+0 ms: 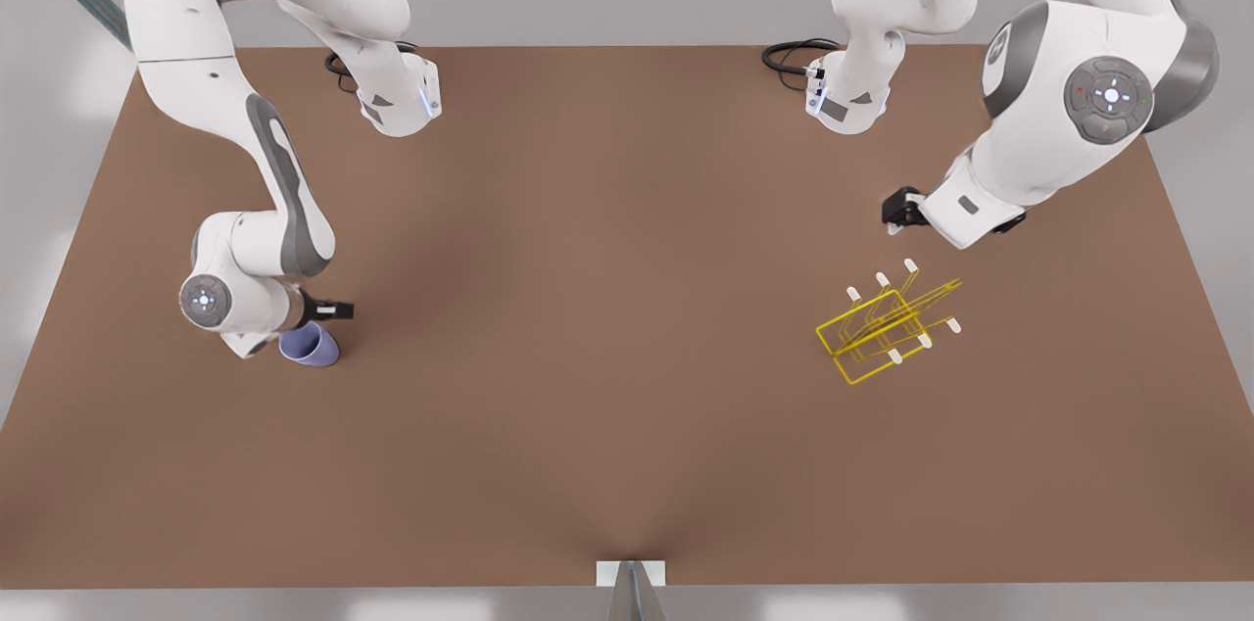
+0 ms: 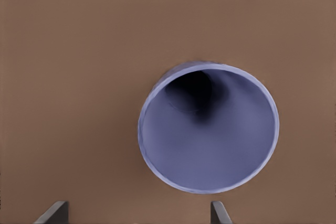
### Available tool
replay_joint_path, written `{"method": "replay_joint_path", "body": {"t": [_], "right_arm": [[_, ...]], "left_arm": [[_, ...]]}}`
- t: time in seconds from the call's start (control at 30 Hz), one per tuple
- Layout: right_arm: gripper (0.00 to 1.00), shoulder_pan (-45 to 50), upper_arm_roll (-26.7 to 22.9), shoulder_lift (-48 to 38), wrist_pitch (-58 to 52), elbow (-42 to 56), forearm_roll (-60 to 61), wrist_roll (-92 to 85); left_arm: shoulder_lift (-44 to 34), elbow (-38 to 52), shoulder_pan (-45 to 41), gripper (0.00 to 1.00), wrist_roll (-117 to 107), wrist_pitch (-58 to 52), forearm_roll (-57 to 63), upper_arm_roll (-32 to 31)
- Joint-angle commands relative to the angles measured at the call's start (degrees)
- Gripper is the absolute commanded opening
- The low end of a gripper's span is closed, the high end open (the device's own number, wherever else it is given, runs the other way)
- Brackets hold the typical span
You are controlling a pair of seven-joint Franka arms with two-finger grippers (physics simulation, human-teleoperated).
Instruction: Place the cup on the cup holder
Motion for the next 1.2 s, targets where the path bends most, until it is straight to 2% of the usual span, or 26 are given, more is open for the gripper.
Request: {"method": "replay_joint_path", "body": {"t": [0.0, 0.2, 0.27, 1.0, 1.03, 1.07, 1.13, 1.17], "right_arm": [[1.0, 0.07, 0.03, -1.0, 13.8, -0.69, 0.1, 0.5], [1.0, -1.07, 1.08, -2.15, 13.8, -1.65, 0.1, -0.12], [1.0, -3.01, 3.37, -1.88, 14.59, -2.45, 0.1, 0.5], [1.0, -3.89, 3.37, 2.86, 16.87, -4.56, -0.52, 0.41], [0.97, -3.89, 3.28, 2.95, 16.87, -4.47, -0.61, 0.41], [0.84, -3.89, 3.37, 3.04, 16.79, -4.38, -0.61, 0.32], [0.76, -3.97, 3.28, 3.3, 16.7, -4.38, -0.61, 0.15], [0.67, -4.24, 3.28, 3.3, 16.7, -4.38, -0.61, -0.03]], "left_arm": [[-0.05, 0.02, 0.3, 1.0, 0.28, -0.51, 0.52, 0.0], [-0.05, -0.07, 0.21, 1.0, 0.28, -0.42, 0.61, -0.09], [0.75, -0.07, 0.21, 1.0, 0.28, -0.33, 0.7, -0.09], [1.45, -0.07, -0.14, 1.0, 0.28, -0.16, 0.87, -0.17], [1.45, -0.07, -0.23, 1.0, 0.37, -0.16, 0.87, -0.09], [1.45, -0.07, -0.23, 1.0, 0.37, -0.16, 0.87, -0.17], [1.45, -0.07, -0.23, 1.0, 0.37, -0.16, 0.87, -0.17], [1.45, -0.07, -0.23, 1.0, 0.28, -0.07, 0.87, -0.17]]}}
